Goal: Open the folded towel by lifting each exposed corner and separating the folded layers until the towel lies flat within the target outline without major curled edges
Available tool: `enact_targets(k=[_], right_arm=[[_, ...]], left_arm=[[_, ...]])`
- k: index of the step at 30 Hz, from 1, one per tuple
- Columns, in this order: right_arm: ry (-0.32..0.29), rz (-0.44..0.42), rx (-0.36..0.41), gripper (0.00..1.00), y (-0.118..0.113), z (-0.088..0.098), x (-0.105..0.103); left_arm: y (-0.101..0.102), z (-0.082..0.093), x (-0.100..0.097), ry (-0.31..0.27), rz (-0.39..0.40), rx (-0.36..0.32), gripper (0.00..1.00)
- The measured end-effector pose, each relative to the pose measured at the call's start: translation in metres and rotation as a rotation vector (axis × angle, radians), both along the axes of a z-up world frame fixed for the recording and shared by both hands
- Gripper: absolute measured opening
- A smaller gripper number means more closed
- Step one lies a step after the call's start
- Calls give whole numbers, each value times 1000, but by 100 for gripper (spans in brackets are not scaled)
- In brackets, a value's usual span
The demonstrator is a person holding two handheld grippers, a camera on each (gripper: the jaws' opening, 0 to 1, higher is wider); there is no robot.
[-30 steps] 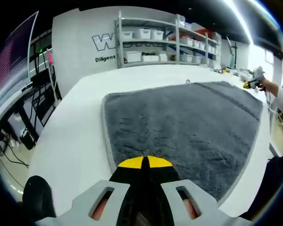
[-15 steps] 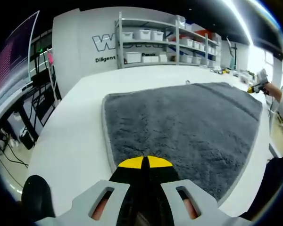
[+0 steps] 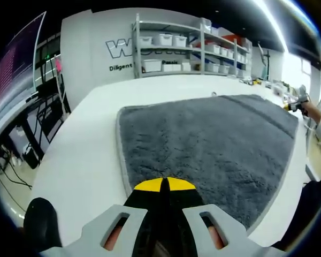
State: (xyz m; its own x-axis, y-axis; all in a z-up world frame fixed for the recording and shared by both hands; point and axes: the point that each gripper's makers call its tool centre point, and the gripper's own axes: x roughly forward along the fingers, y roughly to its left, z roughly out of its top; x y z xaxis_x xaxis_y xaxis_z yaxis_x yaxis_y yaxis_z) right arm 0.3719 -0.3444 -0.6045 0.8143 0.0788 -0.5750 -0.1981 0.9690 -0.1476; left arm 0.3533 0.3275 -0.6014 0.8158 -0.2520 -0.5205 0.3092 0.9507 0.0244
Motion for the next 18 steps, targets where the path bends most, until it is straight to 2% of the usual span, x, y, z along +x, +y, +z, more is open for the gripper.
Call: enact_targets(k=[6, 11, 16, 17, 18], right_arm=[[-44, 14, 7, 0, 0, 2, 0], [-50, 6, -33, 0, -7, 2, -9], [-94, -3, -7, 0, -13, 3, -12], [-101, -14, -17, 0, -15, 4, -12], [-106, -14, -59, 0, -19, 5, -12]], left_arm=[[0, 0, 1, 3, 2, -8, 0], [-2, 0, -3, 10, 3, -13, 0], [-2, 0, -6, 25, 5, -20, 0], [-1, 0, -7, 29, 3, -17, 0], [-1, 0, -8, 32, 1, -16, 0]])
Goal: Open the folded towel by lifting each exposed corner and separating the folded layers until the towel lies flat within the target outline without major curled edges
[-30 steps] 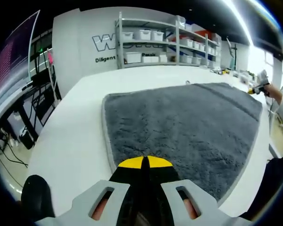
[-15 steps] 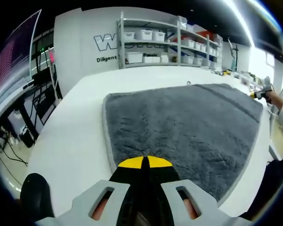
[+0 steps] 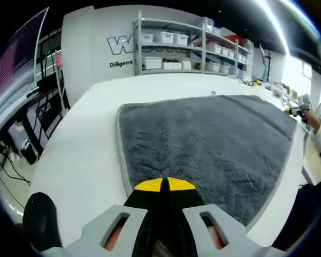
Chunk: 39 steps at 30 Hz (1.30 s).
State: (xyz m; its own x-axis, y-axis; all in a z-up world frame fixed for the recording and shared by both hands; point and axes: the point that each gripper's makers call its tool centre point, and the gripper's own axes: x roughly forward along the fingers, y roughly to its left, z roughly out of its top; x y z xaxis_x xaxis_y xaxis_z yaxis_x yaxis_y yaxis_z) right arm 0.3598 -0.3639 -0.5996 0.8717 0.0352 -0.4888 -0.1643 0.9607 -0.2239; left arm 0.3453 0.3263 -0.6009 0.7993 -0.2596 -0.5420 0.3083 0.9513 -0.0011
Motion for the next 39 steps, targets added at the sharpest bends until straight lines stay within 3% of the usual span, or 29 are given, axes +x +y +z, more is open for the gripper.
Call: enact_targets(k=[2, 4, 5, 7, 8, 11, 14, 17, 20, 24, 31, 34, 39], right_arm=[[-16, 23, -96, 0, -3, 3, 0], [-28, -4, -88, 0, -4, 5, -3], [-105, -6, -64, 0, -1, 20, -2], [-128, 12, -30, 0, 7, 26, -5], [-127, 39, 27, 0, 23, 33, -16], [-114, 67, 59, 0, 37, 35, -28], [-18, 105, 135, 0, 54, 20, -35], [31, 98, 97, 0, 54, 7, -37], [49, 63, 121, 0, 47, -1, -36], [47, 29, 160, 0, 40, -1, -39], [28, 36, 136, 0, 36, -2, -42], [-18, 82, 47, 0, 34, -1, -38], [-43, 86, 116, 0, 30, -1, -38]], left_arm=[[1, 0, -1, 4, -4, -4, 0], [2, 0, -2, 7, -3, -13, 0], [1, 0, -4, 13, -6, -17, 0], [1, 0, -7, 26, -16, -21, 0], [1, 1, -8, 33, -19, -25, 0], [2, 0, -13, 44, -27, -43, 0], [4, 0, -18, 58, -34, -63, 0], [4, -1, -23, 71, -40, -62, 0], [3, -1, -28, 80, -64, -51, 0], [3, -1, -30, 88, -68, -39, 0], [3, -1, -33, 98, -63, -12, 0], [3, -1, -33, 98, -59, 1, 0], [4, -1, -32, 93, -50, 17, 0]])
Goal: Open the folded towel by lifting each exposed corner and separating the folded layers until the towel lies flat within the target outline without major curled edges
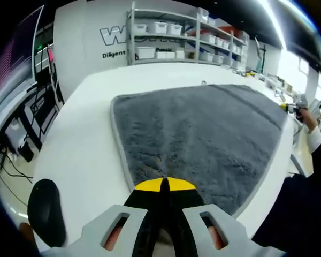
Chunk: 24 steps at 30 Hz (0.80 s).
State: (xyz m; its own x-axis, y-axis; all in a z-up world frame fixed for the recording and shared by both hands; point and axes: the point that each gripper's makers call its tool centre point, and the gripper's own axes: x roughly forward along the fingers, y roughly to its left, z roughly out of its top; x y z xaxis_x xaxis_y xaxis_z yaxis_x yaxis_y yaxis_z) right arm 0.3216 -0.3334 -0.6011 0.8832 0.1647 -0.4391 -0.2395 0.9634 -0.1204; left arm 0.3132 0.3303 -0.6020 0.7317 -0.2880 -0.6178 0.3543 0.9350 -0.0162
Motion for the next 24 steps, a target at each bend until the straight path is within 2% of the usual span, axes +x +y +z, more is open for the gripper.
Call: enact_targets(k=[7, 12, 17, 19, 20, 21, 22, 23, 24], right_arm=[[-7, 9, 0, 0, 2, 1, -1], [2, 5, 13, 0, 1, 1, -1], [-1, -27, 37, 0, 0, 1, -1], [-6, -15, 22, 0, 2, 2, -1], [-16, 9, 8, 0, 3, 3, -2], [-45, 47, -17, 0, 5, 7, -1], [-63, 44, -17, 1, 5, 11, -1], [-77, 40, -13, 4, 4, 13, 0], [-136, 56, 8, 7, 8, 25, 2]], left_arm=[[3, 0, 4, -10, 26, 1, 0], [4, 0, 9, -20, 43, 28, 0], [4, 1, 7, -21, 30, 38, 0], [4, 1, 4, -18, 11, 35, 1], [5, 4, 6, -34, -15, 62, 1], [7, 11, 11, -92, -25, 97, 1], [4, 20, 14, -146, -37, 91, 1], [2, 23, 15, -161, -41, 79, 3], [-7, 36, 17, -209, -33, -23, 6]])
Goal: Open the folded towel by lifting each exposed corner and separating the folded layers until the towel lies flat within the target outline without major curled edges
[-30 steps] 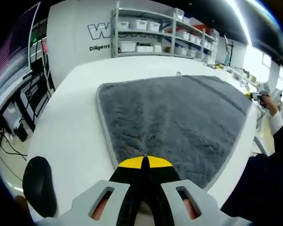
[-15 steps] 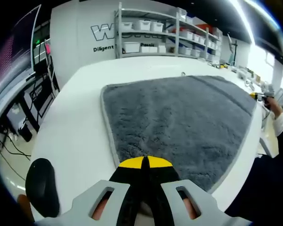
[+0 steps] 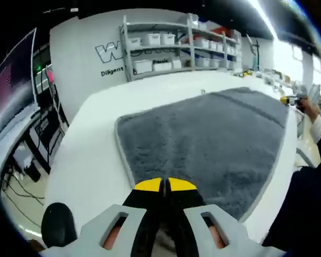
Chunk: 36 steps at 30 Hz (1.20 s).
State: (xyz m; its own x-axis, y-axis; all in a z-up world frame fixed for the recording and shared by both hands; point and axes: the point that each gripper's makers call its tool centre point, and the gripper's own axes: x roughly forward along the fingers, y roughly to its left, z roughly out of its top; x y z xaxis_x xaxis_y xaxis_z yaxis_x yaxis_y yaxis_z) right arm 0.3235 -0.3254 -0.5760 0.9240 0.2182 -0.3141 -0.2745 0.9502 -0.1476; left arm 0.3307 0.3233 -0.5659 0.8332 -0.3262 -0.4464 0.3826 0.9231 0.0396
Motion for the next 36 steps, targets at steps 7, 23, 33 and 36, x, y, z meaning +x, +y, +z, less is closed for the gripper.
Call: enact_targets(k=[7, 23, 33, 36], right_arm=[[-77, 72, 75, 17, 11, 26, 3], [-258, 282, -6, 70, 57, 67, -10], [-242, 319, 13, 82, 68, 63, -13], [-245, 317, 14, 82, 68, 65, -13]], left_arm=[[-22, 24, -2, -93, -64, -139, 20], [-44, 71, -6, -275, -76, -246, 80], [-47, 76, -9, -292, -55, -248, 100], [-44, 78, -11, -290, -42, -266, 100]])
